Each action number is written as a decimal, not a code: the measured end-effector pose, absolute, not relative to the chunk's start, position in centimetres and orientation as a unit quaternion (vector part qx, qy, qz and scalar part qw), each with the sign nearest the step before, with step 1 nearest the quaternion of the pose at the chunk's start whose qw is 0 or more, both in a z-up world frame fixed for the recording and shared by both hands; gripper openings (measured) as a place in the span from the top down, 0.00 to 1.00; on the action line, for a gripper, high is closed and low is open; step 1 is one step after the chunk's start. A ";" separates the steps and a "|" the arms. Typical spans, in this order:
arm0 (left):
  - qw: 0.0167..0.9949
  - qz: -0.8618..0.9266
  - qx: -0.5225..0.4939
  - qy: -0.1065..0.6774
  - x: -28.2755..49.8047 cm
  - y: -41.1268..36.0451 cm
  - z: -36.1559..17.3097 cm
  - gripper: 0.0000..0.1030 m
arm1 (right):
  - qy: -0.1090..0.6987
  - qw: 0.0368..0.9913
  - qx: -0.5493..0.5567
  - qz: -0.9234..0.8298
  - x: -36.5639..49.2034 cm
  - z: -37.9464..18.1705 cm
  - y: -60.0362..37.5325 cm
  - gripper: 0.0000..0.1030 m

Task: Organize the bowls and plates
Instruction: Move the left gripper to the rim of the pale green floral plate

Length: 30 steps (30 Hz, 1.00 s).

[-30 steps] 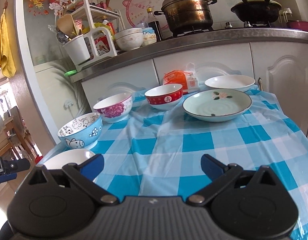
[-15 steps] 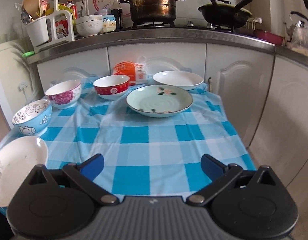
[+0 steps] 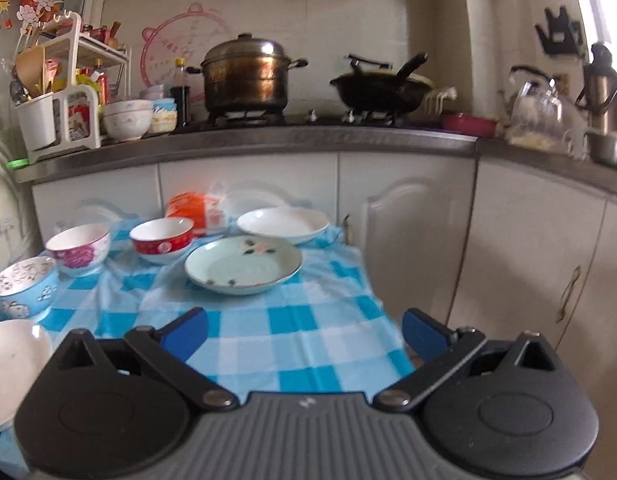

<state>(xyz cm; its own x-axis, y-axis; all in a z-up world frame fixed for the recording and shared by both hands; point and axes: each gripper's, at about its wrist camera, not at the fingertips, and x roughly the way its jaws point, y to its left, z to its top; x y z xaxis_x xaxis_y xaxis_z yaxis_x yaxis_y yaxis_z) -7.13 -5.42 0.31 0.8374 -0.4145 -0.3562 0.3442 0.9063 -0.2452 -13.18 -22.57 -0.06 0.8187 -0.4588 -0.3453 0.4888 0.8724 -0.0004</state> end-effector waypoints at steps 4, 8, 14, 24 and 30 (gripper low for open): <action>0.944 -0.225 -0.083 0.225 -5.8 -7.2 0.1 0.00 | 0.129 0.952 0.031 -0.276 -12.2 0.0 -24.9 0.01; 0.935 -0.250 -0.073 0.239 -4.1 -9.2 0.2 0.00 | 0.128 0.948 0.057 -0.285 -10.0 0.6 -27.7 0.01; 0.935 -0.246 -0.063 0.248 -0.8 -12.5 0.7 0.00 | 0.112 0.959 0.089 -0.246 -6.8 1.0 -30.2 0.01; 0.944 -0.200 -0.033 0.260 5.3 -17.6 -0.2 0.00 | 0.096 0.970 0.141 -0.173 -0.9 -0.1 -33.7 0.01; 0.941 -0.168 -0.038 0.291 9.6 -19.9 -1.4 0.00 | 0.125 0.964 0.187 -0.145 2.3 -1.9 -35.6 0.01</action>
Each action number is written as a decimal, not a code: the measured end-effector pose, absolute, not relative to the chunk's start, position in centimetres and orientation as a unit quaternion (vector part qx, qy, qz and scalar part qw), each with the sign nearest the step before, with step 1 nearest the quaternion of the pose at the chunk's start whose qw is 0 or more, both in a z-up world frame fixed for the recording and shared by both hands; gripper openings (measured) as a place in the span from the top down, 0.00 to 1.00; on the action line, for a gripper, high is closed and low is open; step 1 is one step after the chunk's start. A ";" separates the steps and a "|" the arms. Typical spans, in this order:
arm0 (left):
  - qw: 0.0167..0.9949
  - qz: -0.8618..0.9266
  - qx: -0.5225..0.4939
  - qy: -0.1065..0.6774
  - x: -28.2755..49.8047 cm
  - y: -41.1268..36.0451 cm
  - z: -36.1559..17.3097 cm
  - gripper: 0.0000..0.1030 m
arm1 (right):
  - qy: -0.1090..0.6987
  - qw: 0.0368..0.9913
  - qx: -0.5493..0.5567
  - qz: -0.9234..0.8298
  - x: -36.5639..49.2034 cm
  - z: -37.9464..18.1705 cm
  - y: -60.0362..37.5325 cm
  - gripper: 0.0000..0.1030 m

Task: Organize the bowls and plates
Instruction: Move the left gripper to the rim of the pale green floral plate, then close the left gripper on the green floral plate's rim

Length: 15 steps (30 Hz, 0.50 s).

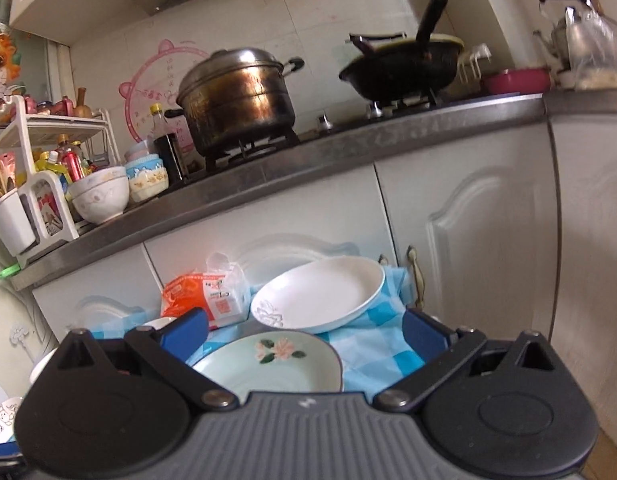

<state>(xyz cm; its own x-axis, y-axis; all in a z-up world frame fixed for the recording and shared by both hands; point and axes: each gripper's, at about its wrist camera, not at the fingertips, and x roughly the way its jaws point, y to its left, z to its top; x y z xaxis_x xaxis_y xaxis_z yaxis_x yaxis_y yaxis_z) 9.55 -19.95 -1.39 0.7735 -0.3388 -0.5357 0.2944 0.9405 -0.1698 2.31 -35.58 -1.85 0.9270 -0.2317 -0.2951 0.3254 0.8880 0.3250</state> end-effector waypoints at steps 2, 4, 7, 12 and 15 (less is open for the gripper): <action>0.938 -0.164 -0.041 0.302 10.9 -20.7 -1.7 0.00 | 0.131 0.963 0.195 -0.135 3.1 -2.3 -35.9 0.01; 0.933 -0.165 -0.037 0.316 12.1 -21.4 -2.0 0.00 | 0.136 0.960 0.206 -0.132 3.6 -2.7 -36.4 0.01; 0.928 -0.176 -0.033 0.327 13.6 -22.4 -2.6 0.00 | 0.146 0.951 0.244 -0.119 4.3 -3.5 -37.7 0.01; 0.923 -0.197 -0.026 0.328 15.5 -24.4 -3.8 0.00 | 0.175 0.930 0.302 -0.114 5.3 -5.5 -39.4 0.01; 0.920 -0.211 -0.030 0.328 16.4 -25.3 -4.5 0.00 | 0.179 0.928 0.308 -0.106 5.5 -6.2 -39.5 0.05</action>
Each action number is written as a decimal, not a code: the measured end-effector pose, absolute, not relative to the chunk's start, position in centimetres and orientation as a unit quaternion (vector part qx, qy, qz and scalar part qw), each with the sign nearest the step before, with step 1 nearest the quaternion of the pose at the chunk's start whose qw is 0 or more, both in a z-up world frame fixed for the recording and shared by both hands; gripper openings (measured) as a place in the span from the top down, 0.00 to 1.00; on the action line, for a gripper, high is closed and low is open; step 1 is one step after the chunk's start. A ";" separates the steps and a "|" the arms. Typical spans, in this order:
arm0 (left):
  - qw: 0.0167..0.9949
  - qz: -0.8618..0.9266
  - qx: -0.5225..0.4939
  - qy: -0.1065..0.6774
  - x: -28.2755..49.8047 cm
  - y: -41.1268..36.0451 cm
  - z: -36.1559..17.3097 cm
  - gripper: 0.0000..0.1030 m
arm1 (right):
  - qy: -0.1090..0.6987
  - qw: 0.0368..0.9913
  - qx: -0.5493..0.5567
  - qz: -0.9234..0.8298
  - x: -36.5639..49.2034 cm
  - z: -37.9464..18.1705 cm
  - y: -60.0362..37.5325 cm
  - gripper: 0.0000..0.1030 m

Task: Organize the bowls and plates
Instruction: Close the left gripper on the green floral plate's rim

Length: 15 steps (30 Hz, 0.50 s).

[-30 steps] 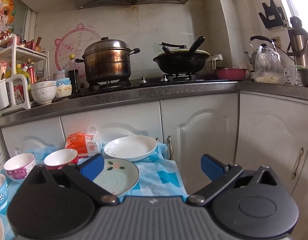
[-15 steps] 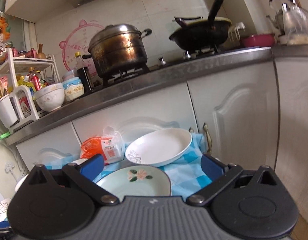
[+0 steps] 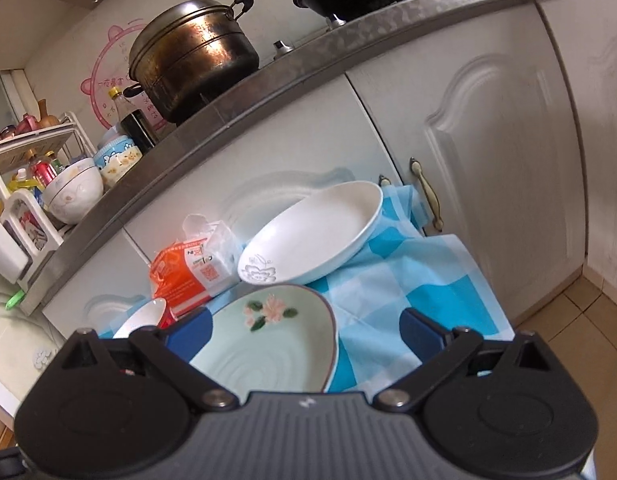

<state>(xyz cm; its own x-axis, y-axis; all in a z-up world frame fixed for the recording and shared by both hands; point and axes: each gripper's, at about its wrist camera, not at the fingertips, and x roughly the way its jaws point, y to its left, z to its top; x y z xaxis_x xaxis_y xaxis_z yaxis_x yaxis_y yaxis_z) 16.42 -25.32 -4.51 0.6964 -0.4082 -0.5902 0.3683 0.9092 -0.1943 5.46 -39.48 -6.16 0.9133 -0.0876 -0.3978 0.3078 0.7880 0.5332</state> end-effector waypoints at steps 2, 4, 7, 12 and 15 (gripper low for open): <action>0.920 -0.212 -0.031 0.329 17.1 -25.8 -5.1 0.00 | 0.173 0.930 0.308 -0.098 5.5 -6.1 -39.4 0.05; 0.918 -0.207 -0.039 0.337 17.8 -26.1 -5.6 0.00 | 0.169 0.931 0.312 -0.090 5.6 -6.1 -39.4 0.06; 0.912 -0.207 -0.061 0.349 18.7 -26.0 -5.8 0.00 | 0.169 0.927 0.327 -0.074 6.1 -6.5 -39.6 0.10; 0.914 -0.206 -0.051 0.346 19.5 -26.7 -6.1 0.16 | 0.165 0.918 0.353 -0.070 6.2 -7.0 -40.3 0.12; 0.917 -0.201 -0.037 0.343 19.9 -27.4 -6.3 0.27 | 0.168 0.913 0.366 -0.061 6.3 -7.4 -40.4 0.12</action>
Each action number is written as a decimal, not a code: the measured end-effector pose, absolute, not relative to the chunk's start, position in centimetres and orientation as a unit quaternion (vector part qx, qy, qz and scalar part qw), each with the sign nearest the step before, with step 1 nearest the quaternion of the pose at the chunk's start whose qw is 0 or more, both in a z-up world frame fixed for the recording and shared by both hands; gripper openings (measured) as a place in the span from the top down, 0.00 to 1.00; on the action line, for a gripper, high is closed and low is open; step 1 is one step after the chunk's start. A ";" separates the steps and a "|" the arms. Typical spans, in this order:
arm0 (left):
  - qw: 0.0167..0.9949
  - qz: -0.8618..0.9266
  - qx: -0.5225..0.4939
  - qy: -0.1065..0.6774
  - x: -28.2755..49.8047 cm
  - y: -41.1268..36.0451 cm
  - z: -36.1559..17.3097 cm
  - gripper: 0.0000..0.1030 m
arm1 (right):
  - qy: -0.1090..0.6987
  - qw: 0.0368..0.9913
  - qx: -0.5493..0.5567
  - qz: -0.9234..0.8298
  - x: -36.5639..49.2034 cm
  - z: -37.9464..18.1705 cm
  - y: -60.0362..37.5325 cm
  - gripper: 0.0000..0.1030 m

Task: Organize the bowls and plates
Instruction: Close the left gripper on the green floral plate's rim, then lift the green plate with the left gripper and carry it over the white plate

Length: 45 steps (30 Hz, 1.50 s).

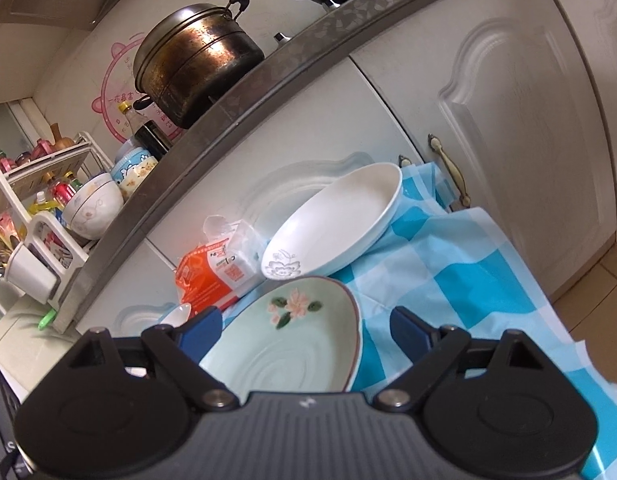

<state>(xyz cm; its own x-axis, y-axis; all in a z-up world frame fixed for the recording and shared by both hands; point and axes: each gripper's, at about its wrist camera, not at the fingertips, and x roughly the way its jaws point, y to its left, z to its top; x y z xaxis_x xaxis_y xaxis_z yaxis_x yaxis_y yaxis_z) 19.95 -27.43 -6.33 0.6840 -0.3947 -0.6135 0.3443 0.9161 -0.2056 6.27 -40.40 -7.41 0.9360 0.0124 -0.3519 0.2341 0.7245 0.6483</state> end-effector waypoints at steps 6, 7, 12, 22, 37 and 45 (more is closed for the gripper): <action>0.916 -0.201 -0.033 0.345 20.5 -28.0 -6.7 0.40 | 0.175 0.912 0.369 -0.044 6.7 -7.8 -40.1 0.12; 0.917 -0.200 -0.033 0.344 20.6 -28.1 -6.8 0.40 | 0.178 0.912 0.369 -0.041 6.8 -7.9 -40.1 0.12; 0.919 -0.198 -0.025 0.340 20.6 -28.6 -6.9 0.47 | 0.188 0.908 0.373 -0.028 7.2 -8.3 -39.8 0.12; 0.915 -0.209 -0.043 0.342 20.6 -28.3 -6.9 0.59 | 0.188 0.911 0.367 -0.016 7.2 -8.3 -39.5 0.10; 0.914 -0.201 -0.054 0.349 18.3 -26.4 -6.7 0.62 | 0.192 0.929 0.315 -0.006 6.6 -7.9 -37.5 0.10; 0.914 -0.186 -0.062 0.355 16.4 -24.2 -6.4 0.68 | 0.193 0.945 0.265 0.016 5.6 -7.6 -35.2 0.10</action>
<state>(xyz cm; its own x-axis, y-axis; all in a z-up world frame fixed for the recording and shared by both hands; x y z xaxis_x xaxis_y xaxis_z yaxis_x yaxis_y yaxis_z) 16.43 -24.19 -6.41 0.6785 -0.3835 -0.6265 0.2953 0.9233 -0.2454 5.59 -35.22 -7.57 0.9250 0.1318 -0.3563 0.0730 0.8587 0.5073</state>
